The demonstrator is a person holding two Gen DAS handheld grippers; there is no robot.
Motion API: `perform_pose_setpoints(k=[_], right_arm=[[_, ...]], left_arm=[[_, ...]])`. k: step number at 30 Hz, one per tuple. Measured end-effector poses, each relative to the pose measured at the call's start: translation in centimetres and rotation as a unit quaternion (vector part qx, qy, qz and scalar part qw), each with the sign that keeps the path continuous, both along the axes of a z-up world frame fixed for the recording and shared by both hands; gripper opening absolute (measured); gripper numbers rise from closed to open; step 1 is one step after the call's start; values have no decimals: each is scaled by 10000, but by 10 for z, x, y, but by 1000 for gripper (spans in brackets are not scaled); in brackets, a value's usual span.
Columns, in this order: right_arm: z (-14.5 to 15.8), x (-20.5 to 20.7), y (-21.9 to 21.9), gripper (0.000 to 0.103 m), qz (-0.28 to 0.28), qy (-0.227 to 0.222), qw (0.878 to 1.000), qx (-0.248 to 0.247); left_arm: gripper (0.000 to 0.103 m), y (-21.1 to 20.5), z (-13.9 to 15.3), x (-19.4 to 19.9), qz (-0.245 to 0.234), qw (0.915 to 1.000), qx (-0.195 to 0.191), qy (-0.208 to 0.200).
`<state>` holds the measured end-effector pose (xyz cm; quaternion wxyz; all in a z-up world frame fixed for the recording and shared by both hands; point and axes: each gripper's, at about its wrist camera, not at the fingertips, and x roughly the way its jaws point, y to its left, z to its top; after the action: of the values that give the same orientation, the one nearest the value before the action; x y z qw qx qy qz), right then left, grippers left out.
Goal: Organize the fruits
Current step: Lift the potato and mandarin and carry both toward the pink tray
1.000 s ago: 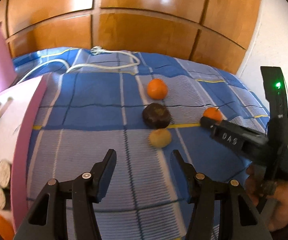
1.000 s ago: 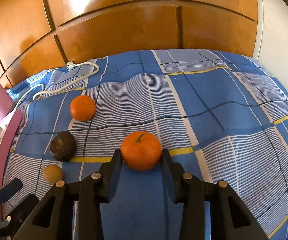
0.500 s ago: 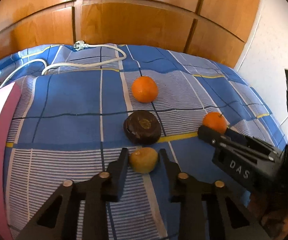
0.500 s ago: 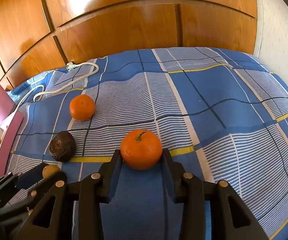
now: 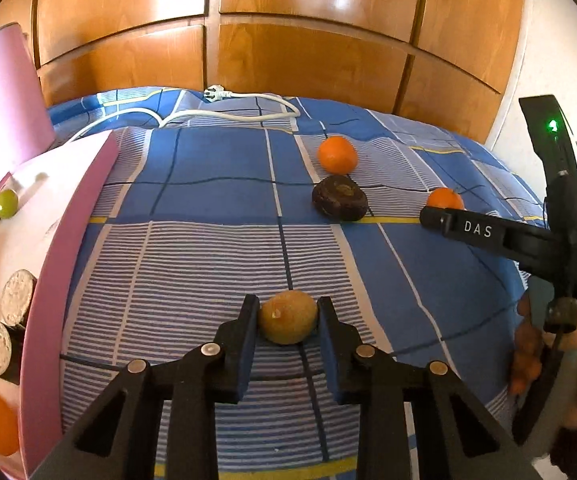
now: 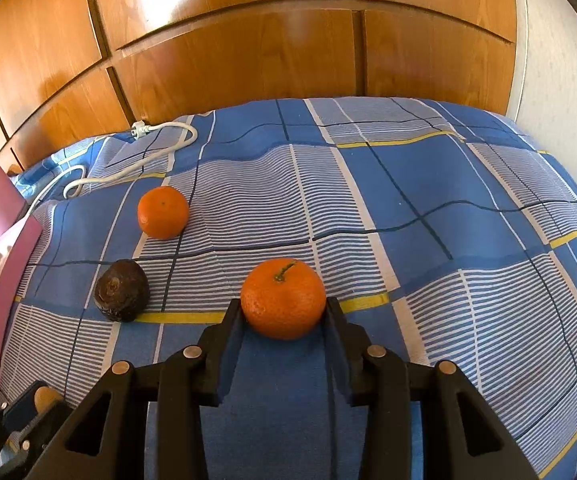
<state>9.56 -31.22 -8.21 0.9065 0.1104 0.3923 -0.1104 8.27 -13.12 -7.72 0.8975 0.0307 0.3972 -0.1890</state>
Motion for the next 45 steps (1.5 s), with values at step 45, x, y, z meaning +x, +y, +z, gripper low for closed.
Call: perform_pose_setpoints(k=[45], right_arm=[[-3,-50,56,39,436,-116,9966,-692]], left_arm=[[29,-1,-3,-7,-16,9997,29,-253]])
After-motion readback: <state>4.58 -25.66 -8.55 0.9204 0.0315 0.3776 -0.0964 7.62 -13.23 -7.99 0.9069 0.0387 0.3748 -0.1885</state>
